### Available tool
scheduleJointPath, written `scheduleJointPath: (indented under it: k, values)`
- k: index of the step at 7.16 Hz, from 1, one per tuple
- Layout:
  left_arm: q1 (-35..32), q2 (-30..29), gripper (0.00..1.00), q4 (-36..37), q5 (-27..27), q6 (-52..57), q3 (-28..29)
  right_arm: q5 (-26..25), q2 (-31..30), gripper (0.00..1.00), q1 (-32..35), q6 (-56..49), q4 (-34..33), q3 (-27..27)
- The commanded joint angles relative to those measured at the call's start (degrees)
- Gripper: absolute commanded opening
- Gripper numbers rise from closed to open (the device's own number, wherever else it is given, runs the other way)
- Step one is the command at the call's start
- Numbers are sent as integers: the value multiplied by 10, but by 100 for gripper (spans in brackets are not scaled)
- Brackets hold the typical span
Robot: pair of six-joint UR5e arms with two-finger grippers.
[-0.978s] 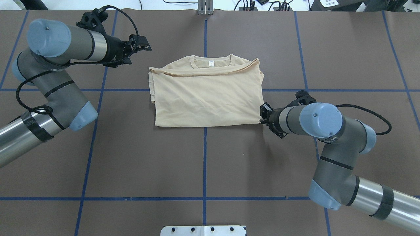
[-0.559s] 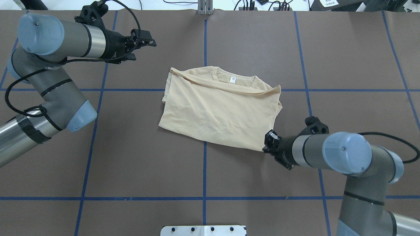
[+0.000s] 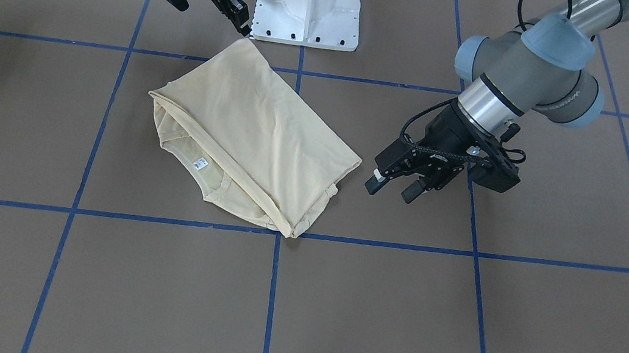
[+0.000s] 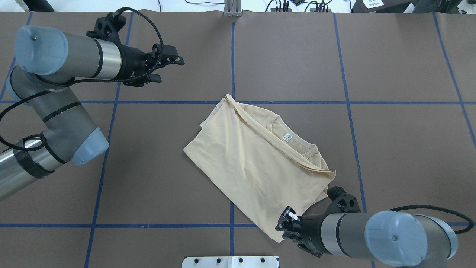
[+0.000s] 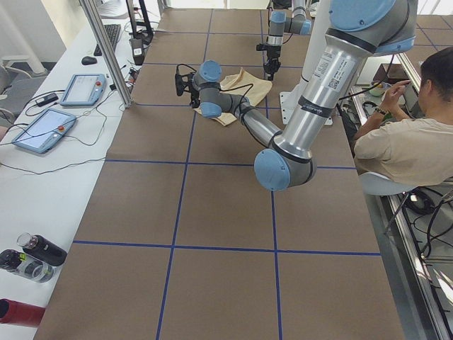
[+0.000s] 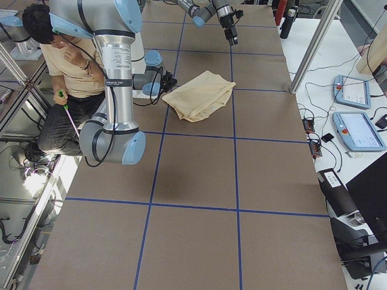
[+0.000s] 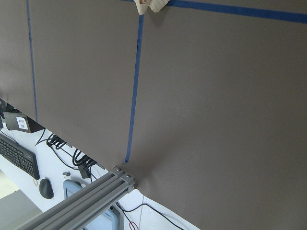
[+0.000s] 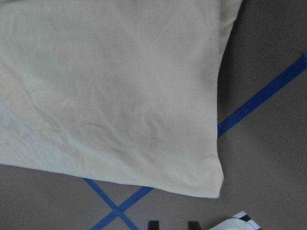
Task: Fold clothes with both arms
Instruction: 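Drag the shirt with the right gripper toward the robot, rotating it, then grasp the shirt's other side with the left gripper while the right gripper holds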
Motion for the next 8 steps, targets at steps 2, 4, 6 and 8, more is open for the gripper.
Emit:
scheduleJointPath:
  k: [2, 4, 6, 8]
  values:
    - [117, 72, 96, 98, 48, -29, -69, 51, -2, 100, 90, -2, 0, 23]
    - [166, 64, 85, 99, 77, -36, -41, 126, 4, 100, 198, -8, -1, 5]
    - [168, 44, 79, 99, 78, -35, -17, 133, 20, 100, 215, -15, -1, -20]
    - [168, 41, 68, 99, 79, -32, -3, 130, 23, 100, 216, -15, -1, -31]
